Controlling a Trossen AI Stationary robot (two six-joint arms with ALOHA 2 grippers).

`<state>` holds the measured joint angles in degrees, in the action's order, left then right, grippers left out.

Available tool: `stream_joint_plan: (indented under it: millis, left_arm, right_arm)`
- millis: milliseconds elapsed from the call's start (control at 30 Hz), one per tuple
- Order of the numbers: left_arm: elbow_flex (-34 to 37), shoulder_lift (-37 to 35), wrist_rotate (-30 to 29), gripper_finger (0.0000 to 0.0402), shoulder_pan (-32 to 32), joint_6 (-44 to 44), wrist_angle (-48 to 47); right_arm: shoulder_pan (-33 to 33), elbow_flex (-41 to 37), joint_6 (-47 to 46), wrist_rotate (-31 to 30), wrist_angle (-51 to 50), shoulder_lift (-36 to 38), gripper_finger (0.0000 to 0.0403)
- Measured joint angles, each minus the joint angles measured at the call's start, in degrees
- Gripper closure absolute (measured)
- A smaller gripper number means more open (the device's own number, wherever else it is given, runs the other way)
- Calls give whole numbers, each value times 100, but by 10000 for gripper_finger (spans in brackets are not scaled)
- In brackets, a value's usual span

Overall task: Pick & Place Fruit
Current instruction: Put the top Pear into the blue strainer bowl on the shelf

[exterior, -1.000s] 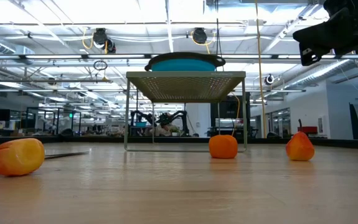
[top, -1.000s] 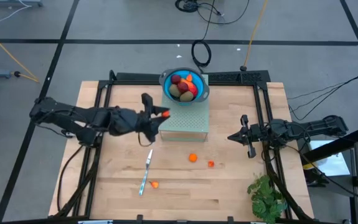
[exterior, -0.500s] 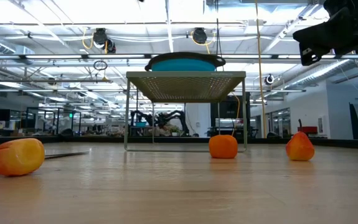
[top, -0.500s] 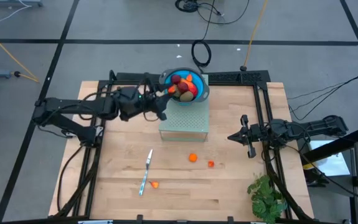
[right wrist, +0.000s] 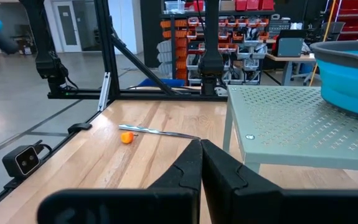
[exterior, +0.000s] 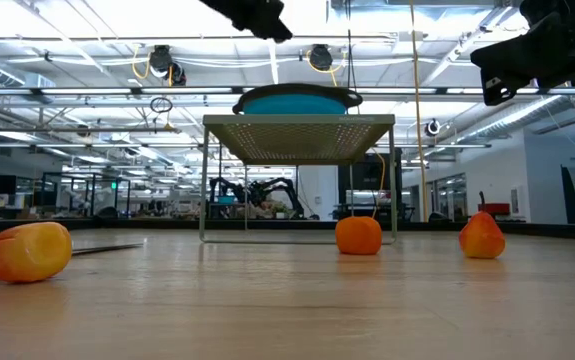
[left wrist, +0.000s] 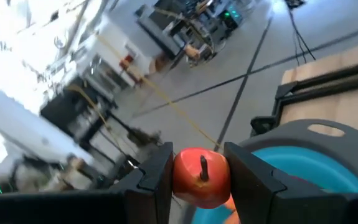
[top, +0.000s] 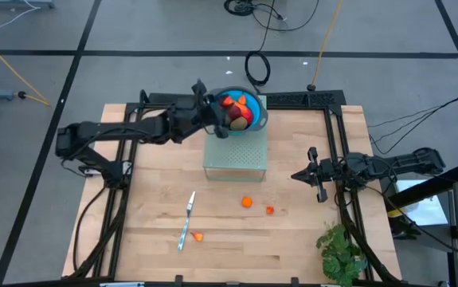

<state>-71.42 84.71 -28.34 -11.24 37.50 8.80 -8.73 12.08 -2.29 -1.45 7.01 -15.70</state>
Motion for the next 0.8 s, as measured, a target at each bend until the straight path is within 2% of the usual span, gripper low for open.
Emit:
stream_joint_plan:
  millis: [167,400,800]
  left_arm:
    - [2,52,48,273,-274,-1161,-18]
    - [2,61,458,273,-539,-2583,-379]
    - [4,61,457,273,-591,-4018,-1466]
  right_arm:
    - [2,0,-2,-1,0,1,403]
    - [0,0,-2,-2,0,2,403]
    - [0,0,7,-2,0,0,403]
